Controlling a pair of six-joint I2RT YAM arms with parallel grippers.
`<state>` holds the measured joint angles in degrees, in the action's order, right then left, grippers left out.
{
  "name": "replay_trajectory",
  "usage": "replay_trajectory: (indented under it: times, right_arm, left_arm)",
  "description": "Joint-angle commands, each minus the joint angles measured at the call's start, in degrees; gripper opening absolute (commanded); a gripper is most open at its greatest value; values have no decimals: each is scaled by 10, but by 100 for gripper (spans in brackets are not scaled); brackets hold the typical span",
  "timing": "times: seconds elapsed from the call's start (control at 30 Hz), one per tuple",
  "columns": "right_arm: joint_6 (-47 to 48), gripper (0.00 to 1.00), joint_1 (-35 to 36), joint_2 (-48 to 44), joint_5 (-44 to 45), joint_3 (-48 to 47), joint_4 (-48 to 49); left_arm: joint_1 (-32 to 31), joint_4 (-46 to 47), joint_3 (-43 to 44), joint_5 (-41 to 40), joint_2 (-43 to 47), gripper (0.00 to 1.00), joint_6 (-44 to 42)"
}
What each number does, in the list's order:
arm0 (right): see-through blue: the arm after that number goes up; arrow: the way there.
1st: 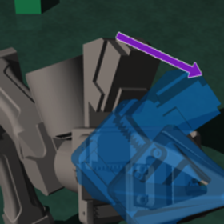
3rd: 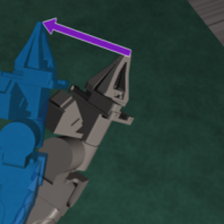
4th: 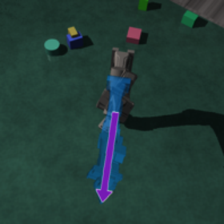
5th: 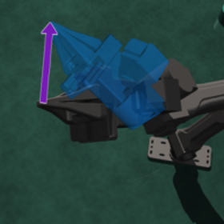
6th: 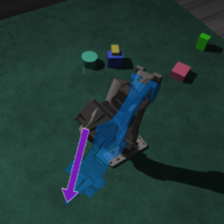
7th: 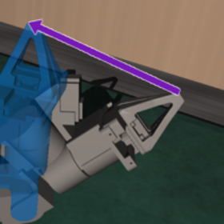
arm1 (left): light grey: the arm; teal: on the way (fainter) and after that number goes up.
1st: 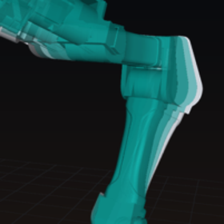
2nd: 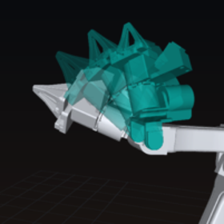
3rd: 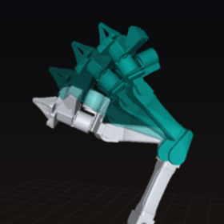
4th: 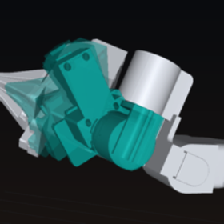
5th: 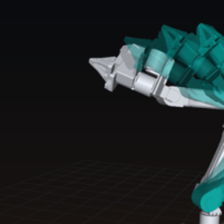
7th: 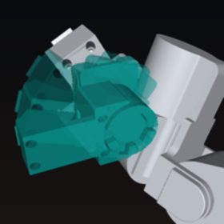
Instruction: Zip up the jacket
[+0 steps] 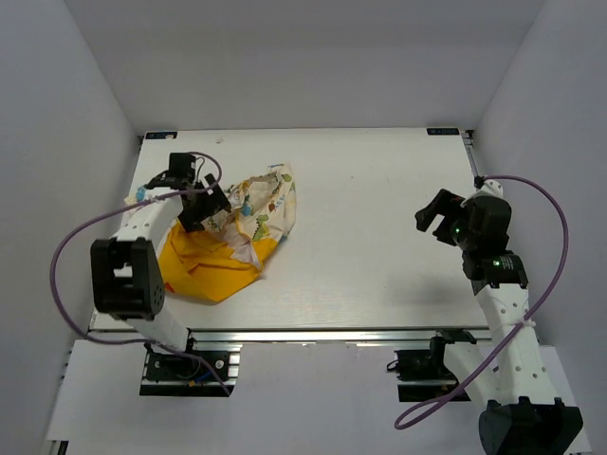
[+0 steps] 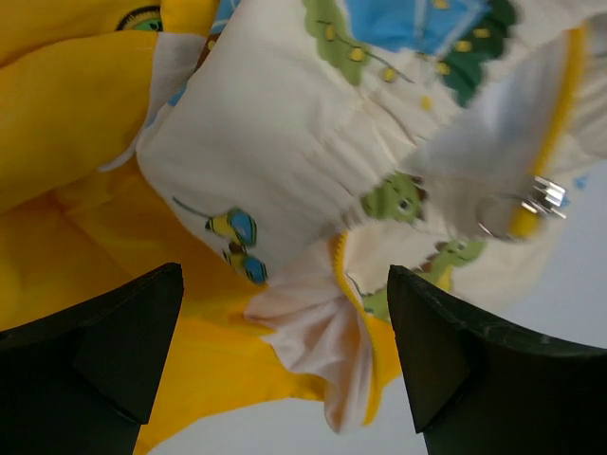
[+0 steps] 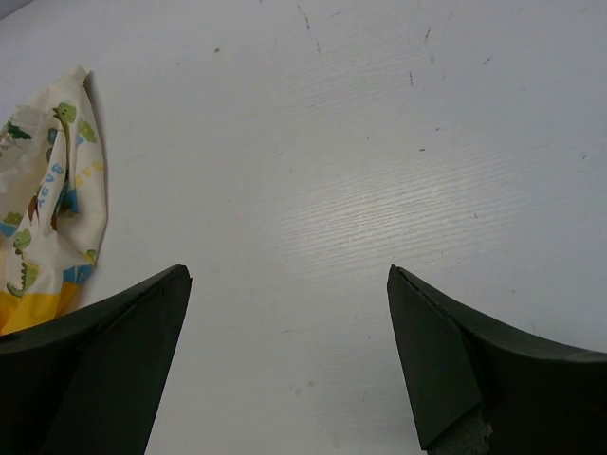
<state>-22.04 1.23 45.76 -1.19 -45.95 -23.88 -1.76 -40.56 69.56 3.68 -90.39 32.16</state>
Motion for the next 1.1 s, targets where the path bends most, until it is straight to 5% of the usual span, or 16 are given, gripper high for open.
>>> replay_trajectory:
  times: [0.0,0.07,0.1,0.17,0.2,0.33,0.53,0.7,0.77,0.8,0.83,0.87,1.07]
  right_arm:
    - [12,89,-1,15,-29,-20,1]
    - [17,89,-1,29,-33,-30,-7]
    - [18,89,-1,32,-32,-33,-15]
    - [24,89,-1,35,-31,-41,-20]
    - [26,89,-1,34,-31,-41,-20]
    - [29,89,0,7,-52,-26,3]
    - [42,89,-1,-20,-92,9,49]
    - [36,89,-1,-33,-72,3,42]
    - [33,89,-1,-38,-65,4,41]
    - [35,89,-1,-40,-57,4,40]
    - [36,89,-1,-40,-53,2,37]
    - [38,89,-1,-39,-51,1,34]
    - [56,89,0,-12,-75,-19,18]
  left_arm:
    - [-1,36,10,24,-64,98,-19]
    - [-1,43,31,60,-120,95,-25]
    - [-2,43,41,70,-136,85,-29]
    - [-13,41,71,80,-162,13,-32]
    - [-18,36,82,78,-166,0,-32]
    - [-68,59,115,83,-126,0,-53]
    - [-290,46,227,41,-105,0,-67]
    - [-389,51,300,57,-137,0,-85]
    - [-410,8,320,41,-152,24,-90]
    - [-411,-7,325,34,-159,53,-89]
    - [-410,-22,321,6,-157,67,-84]
    - [-410,-32,313,-16,-153,97,-76]
    - [-410,-58,186,-111,-60,98,-28]
